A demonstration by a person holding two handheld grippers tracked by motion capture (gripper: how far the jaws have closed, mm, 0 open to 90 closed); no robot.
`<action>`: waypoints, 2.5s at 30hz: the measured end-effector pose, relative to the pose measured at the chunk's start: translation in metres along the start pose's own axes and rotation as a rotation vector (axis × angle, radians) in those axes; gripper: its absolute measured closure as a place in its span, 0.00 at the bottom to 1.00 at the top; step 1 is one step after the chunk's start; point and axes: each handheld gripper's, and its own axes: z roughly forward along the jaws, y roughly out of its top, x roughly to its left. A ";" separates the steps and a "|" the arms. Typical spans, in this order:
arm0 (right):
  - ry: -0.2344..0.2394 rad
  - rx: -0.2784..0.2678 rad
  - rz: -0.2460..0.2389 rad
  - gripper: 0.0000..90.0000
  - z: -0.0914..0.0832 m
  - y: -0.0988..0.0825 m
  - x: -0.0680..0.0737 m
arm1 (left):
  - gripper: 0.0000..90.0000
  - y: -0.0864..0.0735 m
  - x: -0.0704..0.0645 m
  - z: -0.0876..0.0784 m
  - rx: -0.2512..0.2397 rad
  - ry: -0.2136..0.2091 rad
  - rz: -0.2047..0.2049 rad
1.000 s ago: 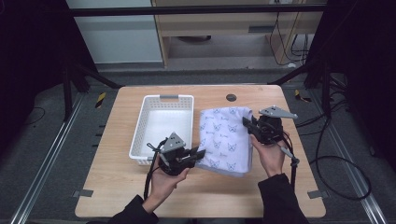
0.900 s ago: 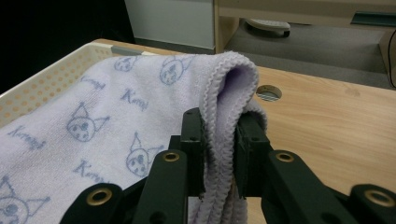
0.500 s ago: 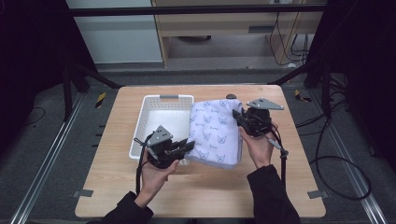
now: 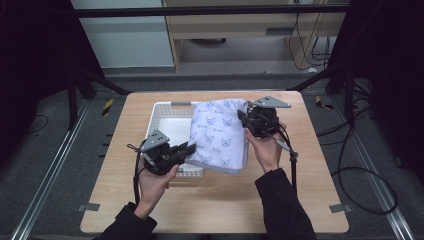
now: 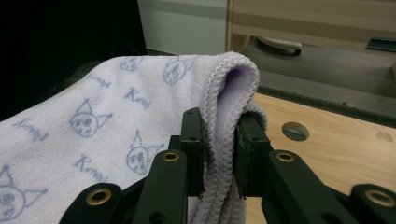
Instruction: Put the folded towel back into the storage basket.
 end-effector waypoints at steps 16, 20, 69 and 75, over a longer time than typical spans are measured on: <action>0.045 -0.014 -0.016 0.85 0.023 0.019 0.029 | 0.87 0.003 0.028 -0.028 -0.034 0.073 -0.015; 0.057 -0.015 -0.017 0.84 0.031 0.024 0.036 | 0.87 0.003 0.036 -0.035 -0.040 0.087 -0.024; 0.130 0.062 -0.033 0.84 0.138 0.011 0.082 | 0.86 -0.026 0.099 -0.034 0.070 0.288 -0.087; 0.129 0.092 -0.024 0.84 0.149 0.001 0.080 | 0.86 -0.033 0.101 -0.026 0.112 0.297 -0.085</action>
